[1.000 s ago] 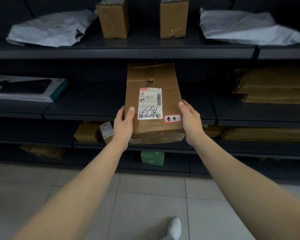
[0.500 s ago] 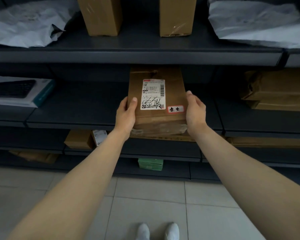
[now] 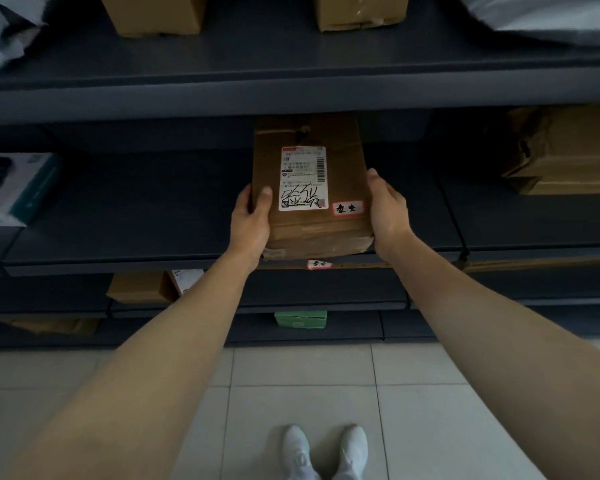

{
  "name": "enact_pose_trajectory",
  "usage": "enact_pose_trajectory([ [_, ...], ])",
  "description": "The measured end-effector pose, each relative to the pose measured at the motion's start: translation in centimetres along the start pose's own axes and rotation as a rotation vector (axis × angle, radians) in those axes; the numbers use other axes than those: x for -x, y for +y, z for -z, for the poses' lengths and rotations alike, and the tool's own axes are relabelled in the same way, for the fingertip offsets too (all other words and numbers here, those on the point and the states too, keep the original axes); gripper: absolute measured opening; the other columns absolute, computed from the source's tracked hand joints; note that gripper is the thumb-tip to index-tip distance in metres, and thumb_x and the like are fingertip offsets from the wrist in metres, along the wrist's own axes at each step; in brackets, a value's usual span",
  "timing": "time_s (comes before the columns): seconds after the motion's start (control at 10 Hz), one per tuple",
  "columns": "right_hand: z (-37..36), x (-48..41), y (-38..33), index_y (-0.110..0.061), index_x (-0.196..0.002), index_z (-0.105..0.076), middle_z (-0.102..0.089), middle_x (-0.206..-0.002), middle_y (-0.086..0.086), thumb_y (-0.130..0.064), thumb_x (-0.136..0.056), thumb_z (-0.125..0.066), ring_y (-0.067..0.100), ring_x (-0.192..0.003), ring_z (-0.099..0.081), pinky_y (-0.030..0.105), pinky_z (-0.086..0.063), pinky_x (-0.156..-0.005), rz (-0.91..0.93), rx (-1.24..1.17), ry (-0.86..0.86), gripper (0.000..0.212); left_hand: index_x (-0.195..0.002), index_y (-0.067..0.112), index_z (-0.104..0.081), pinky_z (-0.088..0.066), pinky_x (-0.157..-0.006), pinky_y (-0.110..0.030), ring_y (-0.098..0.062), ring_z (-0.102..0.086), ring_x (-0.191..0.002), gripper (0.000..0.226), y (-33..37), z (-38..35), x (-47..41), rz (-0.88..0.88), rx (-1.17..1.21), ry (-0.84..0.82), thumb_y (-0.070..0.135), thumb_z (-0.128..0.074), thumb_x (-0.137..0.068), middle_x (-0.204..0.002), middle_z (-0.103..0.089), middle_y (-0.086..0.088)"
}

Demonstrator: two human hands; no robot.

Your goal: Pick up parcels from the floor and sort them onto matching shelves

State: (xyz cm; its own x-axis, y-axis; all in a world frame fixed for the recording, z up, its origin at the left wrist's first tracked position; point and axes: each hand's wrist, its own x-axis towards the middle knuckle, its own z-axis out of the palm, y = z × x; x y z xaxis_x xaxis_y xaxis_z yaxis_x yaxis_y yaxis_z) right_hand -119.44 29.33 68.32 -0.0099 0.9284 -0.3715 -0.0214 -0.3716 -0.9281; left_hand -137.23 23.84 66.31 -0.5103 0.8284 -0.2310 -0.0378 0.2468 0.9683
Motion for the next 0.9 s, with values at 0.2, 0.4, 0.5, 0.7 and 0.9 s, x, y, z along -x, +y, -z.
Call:
enact_pose_trajectory([
  [0.2, -0.4, -1.5, 1.7, -0.023, -0.133, -0.058, -0.069, -0.118, 0.006, -0.052, -0.094, -0.048, 0.025, -0.108, -0.065, 0.050, -0.049, -0.101, -0.029, -0.002, 0.036, 0.050, -0.146, 0.019, -0.035, -0.044, -0.067, -0.014, -0.001, -0.056, -0.088, 0.051, -1.0, -0.4, -1.7, 0.016, -0.020, -0.018, 0.037, -0.047, -0.100, -0.111, -0.056, 0.005],
  [0.4, -0.7, -2.0, 2.5, -0.024, -0.133, -0.057, -0.068, -0.120, 0.006, -0.051, -0.093, -0.049, 0.026, -0.110, -0.065, 0.051, -0.049, -0.101, -0.027, -0.024, 0.062, 0.049, -0.145, 0.019, -0.037, -0.047, -0.084, -0.026, -0.014, -0.057, -0.101, 0.051, -1.0, -0.9, -2.4, 0.004, -0.040, 0.001, 0.040, -0.046, -0.100, -0.116, -0.057, 0.002],
  [0.5, -0.6, -2.0, 2.1, -0.022, -0.133, -0.057, -0.069, -0.116, 0.004, -0.048, -0.096, -0.049, 0.023, -0.107, -0.065, 0.046, -0.051, -0.098, -0.016, -0.010, 0.056, 0.046, -0.147, 0.020, -0.035, -0.047, -0.078, -0.023, -0.007, -0.057, -0.092, 0.052, -0.8, -0.9, -2.3, 0.024, -0.057, -0.011, 0.043, -0.044, -0.100, -0.117, -0.056, 0.001],
  [0.7, -0.8, -0.8, 0.4, -0.015, -0.139, -0.050, -0.058, -0.110, -0.007, -0.031, -0.103, -0.043, 0.010, -0.100, -0.055, 0.024, -0.042, -0.082, 0.178, 0.179, 0.114, 0.040, -0.151, 0.017, -0.027, -0.040, -0.108, -0.039, -0.024, -0.048, -0.129, 0.062, 0.3, -0.2, -1.9, 0.019, -0.097, 0.002, 0.046, -0.043, -0.099, -0.145, -0.046, -0.009],
  [0.9, -2.2, 2.9, -0.5, -0.015, -0.125, -0.061, -0.069, -0.109, -0.002, -0.029, -0.102, -0.046, 0.013, -0.104, -0.066, 0.025, -0.056, -0.082, 0.307, 0.230, -0.068, 0.031, -0.144, 0.015, -0.038, -0.038, -0.108, -0.032, -0.019, -0.045, -0.131, 0.050, 2.9, 0.8, 0.6, -0.230, -0.156, 0.015, 0.038, -0.044, -0.101, -0.145, -0.046, -0.008],
])
